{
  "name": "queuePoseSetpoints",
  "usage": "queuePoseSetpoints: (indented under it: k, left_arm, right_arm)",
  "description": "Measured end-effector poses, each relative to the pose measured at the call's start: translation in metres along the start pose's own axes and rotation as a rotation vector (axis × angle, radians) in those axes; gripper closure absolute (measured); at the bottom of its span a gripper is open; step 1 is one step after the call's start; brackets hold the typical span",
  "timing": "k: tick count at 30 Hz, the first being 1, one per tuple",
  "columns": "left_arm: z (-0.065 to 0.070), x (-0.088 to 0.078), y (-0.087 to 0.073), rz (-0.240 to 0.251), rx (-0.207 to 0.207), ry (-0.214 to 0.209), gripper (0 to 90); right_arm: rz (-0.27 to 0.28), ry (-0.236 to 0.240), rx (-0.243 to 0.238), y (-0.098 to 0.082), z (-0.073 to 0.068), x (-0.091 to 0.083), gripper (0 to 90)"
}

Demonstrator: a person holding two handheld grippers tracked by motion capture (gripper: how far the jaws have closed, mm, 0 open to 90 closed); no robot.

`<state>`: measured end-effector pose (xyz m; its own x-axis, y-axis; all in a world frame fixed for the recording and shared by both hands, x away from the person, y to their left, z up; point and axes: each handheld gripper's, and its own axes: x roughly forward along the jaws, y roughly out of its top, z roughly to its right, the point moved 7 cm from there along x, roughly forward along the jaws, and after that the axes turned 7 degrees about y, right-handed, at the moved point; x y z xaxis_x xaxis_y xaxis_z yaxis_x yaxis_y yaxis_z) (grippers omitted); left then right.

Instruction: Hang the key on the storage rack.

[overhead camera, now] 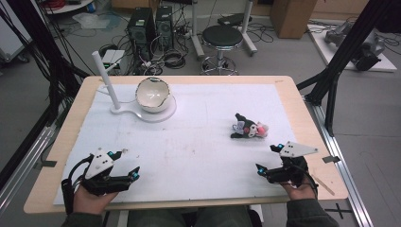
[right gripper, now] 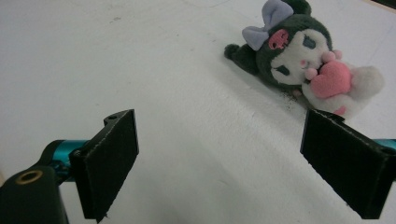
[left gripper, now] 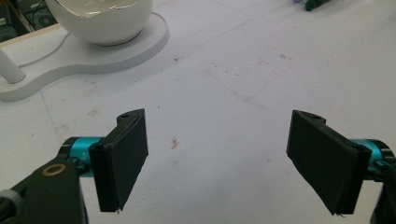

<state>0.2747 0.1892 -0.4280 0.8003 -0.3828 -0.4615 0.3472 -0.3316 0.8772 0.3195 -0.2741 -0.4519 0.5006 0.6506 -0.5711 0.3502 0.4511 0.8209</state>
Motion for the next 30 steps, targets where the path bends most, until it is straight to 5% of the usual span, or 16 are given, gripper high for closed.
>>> queuePoseSetpoints:
  k: [30]
  left_arm:
    - [0.003, -0.0013, 0.0021, 0.017, 0.013, -0.002, 20.8]
  right_arm:
    - [0.001, 0.01, -0.029, 0.0028, -0.0056, 0.0022, 10.4]
